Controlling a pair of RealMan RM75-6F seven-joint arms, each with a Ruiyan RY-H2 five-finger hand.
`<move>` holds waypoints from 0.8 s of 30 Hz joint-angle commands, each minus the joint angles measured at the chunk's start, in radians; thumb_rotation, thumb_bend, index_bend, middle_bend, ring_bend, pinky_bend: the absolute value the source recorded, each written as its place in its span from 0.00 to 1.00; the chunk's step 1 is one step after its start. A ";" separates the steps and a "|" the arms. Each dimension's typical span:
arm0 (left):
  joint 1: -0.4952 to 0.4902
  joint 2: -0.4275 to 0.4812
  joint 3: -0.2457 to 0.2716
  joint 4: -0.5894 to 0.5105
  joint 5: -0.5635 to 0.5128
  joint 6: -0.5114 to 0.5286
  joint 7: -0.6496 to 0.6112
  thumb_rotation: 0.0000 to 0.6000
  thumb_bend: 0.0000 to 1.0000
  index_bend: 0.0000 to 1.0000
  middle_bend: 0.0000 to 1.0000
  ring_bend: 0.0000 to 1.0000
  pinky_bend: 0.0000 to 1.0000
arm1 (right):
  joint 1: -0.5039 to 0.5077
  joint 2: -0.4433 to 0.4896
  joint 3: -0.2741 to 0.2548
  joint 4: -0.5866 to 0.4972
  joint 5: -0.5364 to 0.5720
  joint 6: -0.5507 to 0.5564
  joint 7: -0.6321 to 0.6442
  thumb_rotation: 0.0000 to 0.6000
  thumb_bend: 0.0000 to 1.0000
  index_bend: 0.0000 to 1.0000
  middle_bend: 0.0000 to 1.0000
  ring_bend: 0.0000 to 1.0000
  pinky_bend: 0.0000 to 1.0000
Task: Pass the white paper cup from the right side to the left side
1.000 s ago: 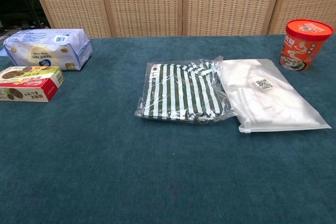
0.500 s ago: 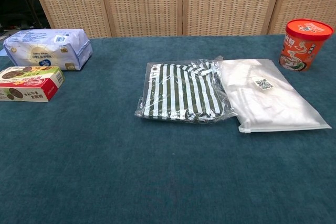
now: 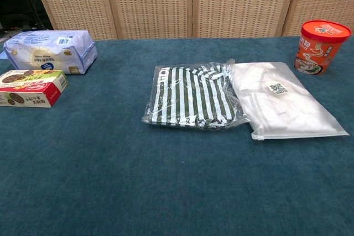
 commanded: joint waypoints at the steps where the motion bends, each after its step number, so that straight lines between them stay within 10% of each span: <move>1: 0.106 -0.111 0.063 0.004 0.112 0.168 0.097 1.00 0.11 0.00 0.00 0.00 0.00 | 0.002 -0.004 -0.002 -0.001 -0.001 -0.004 -0.016 1.00 0.10 0.00 0.00 0.00 0.00; 24: 0.181 -0.216 0.099 0.092 0.174 0.249 0.119 1.00 0.11 0.00 0.00 0.00 0.00 | 0.022 -0.019 -0.020 -0.020 -0.015 -0.042 -0.092 1.00 0.11 0.00 0.00 0.00 0.00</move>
